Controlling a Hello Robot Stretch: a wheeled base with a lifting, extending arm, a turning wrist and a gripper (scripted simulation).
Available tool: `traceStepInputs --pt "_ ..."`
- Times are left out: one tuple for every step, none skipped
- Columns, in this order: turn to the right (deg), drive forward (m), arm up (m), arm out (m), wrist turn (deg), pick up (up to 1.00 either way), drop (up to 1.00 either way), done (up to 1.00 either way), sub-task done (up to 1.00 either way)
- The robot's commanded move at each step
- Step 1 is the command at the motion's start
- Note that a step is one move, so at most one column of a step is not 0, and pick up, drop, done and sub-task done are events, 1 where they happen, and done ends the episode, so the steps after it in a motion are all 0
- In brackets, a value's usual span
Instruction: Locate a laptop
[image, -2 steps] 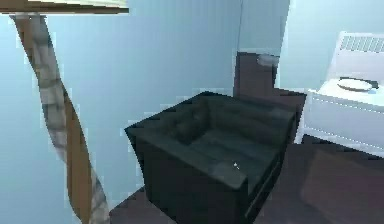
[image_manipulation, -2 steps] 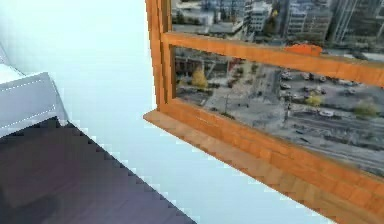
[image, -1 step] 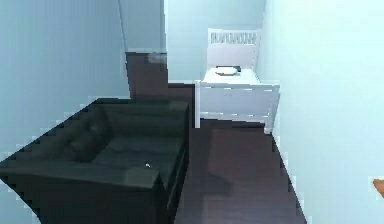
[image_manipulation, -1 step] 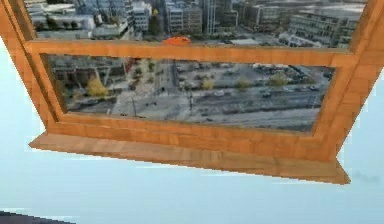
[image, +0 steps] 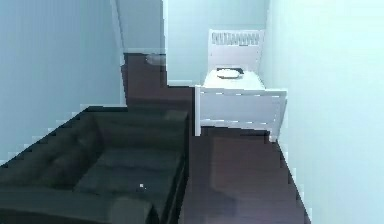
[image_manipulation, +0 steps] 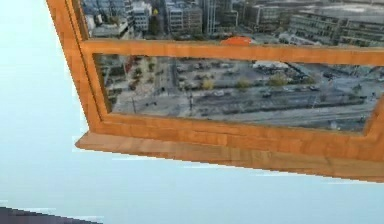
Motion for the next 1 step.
traceStepInputs --pt "6.0 0.00 0.00 0.00 0.0 0.00 0.00 0.00 0.00"
